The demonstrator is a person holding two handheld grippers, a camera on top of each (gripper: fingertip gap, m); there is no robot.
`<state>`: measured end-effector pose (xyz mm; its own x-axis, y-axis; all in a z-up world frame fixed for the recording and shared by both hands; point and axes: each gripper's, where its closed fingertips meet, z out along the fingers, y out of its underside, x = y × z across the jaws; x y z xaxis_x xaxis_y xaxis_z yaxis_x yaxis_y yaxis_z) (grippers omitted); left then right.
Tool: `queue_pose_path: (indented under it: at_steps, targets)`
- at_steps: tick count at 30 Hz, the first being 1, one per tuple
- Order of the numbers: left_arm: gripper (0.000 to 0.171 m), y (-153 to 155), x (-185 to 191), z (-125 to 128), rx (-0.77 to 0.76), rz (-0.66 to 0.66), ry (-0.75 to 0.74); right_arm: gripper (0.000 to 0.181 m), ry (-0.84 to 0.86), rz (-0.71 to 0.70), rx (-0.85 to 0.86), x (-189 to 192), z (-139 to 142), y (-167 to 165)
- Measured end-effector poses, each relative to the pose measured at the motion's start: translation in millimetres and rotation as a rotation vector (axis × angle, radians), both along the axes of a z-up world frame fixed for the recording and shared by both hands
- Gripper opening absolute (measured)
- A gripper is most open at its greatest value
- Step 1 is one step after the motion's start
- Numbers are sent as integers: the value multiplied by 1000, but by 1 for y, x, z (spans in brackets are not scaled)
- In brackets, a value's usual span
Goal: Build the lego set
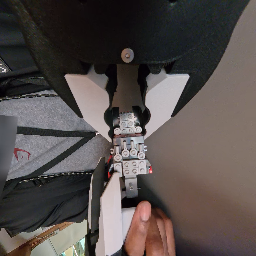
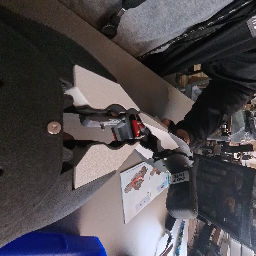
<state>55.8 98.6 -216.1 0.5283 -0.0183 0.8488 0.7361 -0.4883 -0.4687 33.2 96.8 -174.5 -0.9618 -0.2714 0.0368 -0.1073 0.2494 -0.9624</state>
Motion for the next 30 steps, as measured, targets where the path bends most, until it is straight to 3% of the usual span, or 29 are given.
queue_pose_path:
  at_steps: [5, 17, 30]
  targets:
    - [38, 0, -1, -1, -5, 6, -6, 21, -20, -13, -48, -3, 11, 2]
    - [38, 0, -2, 0, -2, 9, -11, 36, -12, -29, -4, -6, 7, 1]
    - [38, 1, -4, -3, -24, 21, -22, 44, 260, 38, 361, -5, -13, 12]
